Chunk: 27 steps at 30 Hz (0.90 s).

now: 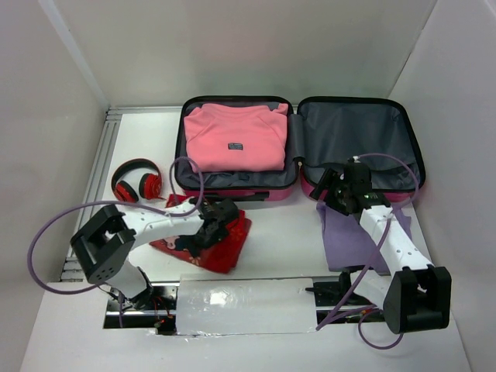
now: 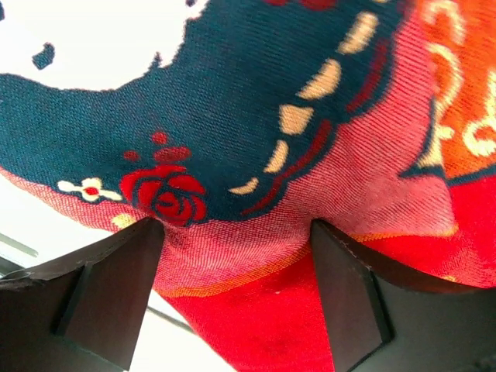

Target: Pack the luggage

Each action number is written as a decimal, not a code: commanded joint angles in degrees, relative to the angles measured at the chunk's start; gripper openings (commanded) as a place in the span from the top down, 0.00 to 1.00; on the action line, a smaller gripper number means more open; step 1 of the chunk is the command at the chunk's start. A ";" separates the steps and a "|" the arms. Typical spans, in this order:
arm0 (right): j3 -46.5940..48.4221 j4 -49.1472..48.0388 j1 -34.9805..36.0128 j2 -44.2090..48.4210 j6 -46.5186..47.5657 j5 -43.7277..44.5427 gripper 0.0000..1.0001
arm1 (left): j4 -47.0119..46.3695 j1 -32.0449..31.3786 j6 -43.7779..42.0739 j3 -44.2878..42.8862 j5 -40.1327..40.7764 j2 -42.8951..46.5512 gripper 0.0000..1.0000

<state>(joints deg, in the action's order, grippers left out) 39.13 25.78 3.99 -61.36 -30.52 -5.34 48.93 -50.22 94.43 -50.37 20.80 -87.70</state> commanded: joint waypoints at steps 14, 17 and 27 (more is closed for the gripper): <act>5.15 3.39 0.32 5.46 4.41 -5.20 0.11 | -9.38 -10.87 27.39 -19.84 -13.53 -16.97 0.06; 7.00 4.10 0.32 6.60 5.47 -5.73 0.10 | -6.66 -10.87 23.90 -26.34 -9.03 -18.29 0.06; 7.81 7.71 0.32 9.33 9.51 -14.07 0.08 | 3.36 -10.87 6.21 -29.01 -5.16 -10.58 0.06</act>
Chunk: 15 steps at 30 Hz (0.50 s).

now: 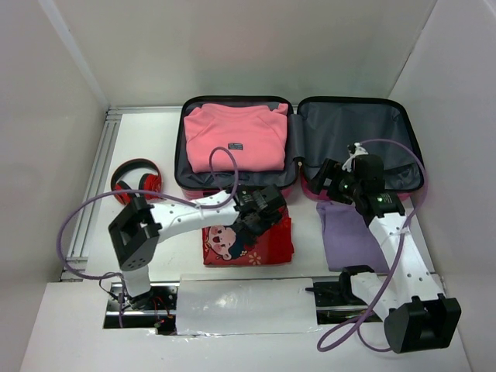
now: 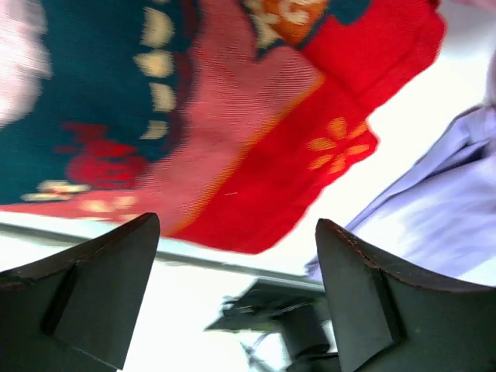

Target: Pack the luggage

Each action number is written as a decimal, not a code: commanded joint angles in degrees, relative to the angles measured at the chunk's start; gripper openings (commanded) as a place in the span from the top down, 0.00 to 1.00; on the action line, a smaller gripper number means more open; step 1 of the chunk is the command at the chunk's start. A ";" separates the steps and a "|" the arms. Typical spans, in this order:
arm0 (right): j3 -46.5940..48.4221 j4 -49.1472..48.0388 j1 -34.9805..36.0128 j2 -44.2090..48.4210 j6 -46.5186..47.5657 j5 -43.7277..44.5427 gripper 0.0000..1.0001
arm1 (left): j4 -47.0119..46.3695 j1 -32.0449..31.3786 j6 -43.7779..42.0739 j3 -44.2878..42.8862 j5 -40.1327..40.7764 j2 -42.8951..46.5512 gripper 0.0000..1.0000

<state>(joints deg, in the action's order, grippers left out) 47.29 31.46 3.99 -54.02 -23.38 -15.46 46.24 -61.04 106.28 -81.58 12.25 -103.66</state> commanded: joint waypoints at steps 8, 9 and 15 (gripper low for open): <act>-10.79 -3.59 0.32 1.91 1.93 -16.94 0.12 | -3.49 4.67 -23.55 26.97 7.36 28.48 0.01; -11.77 -4.91 0.84 1.12 1.32 -17.66 0.12 | -7.00 5.57 -29.23 29.96 6.74 33.73 0.01; -15.03 -10.72 2.60 -1.61 2.11 -18.37 0.12 | -21.79 9.18 -39.03 45.97 6.12 44.41 0.01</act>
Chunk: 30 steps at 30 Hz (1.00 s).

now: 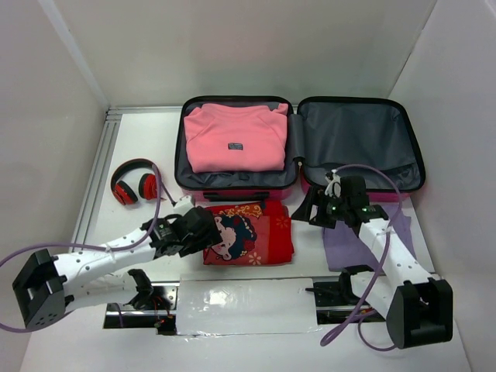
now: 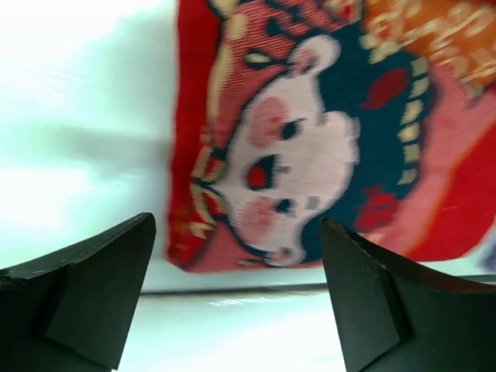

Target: Pack the luggage

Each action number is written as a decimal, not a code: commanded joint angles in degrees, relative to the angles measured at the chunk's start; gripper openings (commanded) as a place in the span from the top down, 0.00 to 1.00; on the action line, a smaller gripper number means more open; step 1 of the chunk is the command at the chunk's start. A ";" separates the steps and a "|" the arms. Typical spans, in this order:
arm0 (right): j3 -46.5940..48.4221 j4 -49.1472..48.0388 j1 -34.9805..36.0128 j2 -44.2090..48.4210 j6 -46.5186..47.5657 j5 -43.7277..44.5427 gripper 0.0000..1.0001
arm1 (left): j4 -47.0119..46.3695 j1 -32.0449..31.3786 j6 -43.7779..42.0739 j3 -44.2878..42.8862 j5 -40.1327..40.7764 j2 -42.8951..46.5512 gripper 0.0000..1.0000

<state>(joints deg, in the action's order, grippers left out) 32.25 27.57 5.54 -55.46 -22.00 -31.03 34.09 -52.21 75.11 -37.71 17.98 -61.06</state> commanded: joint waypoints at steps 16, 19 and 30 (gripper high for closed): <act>-9.49 -19.92 12.99 -13.18 -1.90 4.30 0.17 | -37.87 9.49 -21.85 15.21 -7.34 -4.50 0.07; -11.76 -24.13 15.20 -15.63 -3.57 4.92 0.19 | -36.72 9.49 -22.46 15.21 -4.46 -5.82 0.10; -12.21 -31.70 21.00 -26.27 -6.03 10.11 0.52 | -38.39 10.98 -21.06 15.74 -6.29 -11.01 0.48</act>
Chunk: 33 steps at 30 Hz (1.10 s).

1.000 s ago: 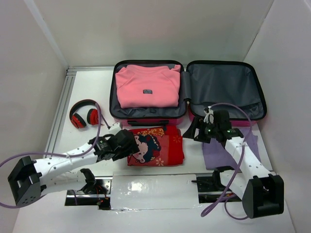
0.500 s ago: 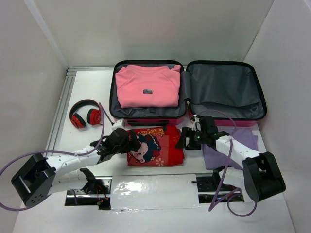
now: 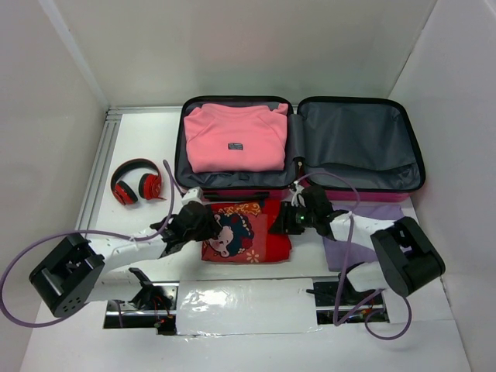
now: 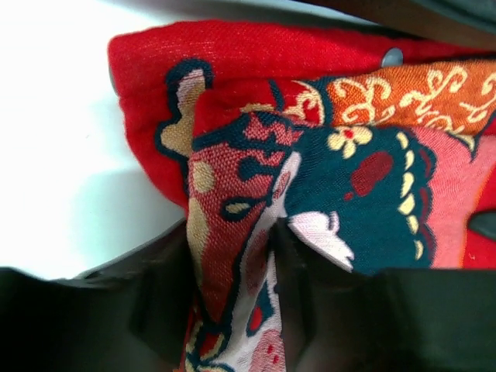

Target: Pack the luggage

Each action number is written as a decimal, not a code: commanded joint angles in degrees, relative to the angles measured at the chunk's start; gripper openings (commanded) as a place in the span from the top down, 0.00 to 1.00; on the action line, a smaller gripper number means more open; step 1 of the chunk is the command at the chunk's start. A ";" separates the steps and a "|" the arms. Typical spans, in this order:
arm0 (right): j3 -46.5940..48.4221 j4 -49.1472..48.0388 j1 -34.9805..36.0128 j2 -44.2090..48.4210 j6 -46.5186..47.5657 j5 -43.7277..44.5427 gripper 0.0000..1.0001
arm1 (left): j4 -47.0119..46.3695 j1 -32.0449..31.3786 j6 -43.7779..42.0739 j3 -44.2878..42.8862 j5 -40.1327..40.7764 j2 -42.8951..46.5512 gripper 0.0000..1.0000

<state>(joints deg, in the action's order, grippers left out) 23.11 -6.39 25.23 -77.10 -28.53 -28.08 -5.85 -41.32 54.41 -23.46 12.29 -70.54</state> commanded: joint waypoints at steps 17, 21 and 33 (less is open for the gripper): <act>-0.44 6.48 6.32 -8.77 -0.65 12.08 0.98 | 25.00 -0.43 8.77 -2.64 8.62 8.57 0.06; 0.09 7.01 6.85 -8.24 -0.65 12.08 0.98 | 23.87 -0.43 9.31 -0.27 8.72 8.76 0.06; 0.62 10.87 7.37 -4.56 -2.32 13.13 1.00 | 9.98 -0.43 8.52 3.52 4.23 -3.10 0.56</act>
<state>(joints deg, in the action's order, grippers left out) 25.58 -7.49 31.51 -80.42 -33.17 -20.84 -1.15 -41.50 63.44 -22.33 18.33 -68.99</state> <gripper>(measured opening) 0.270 0.477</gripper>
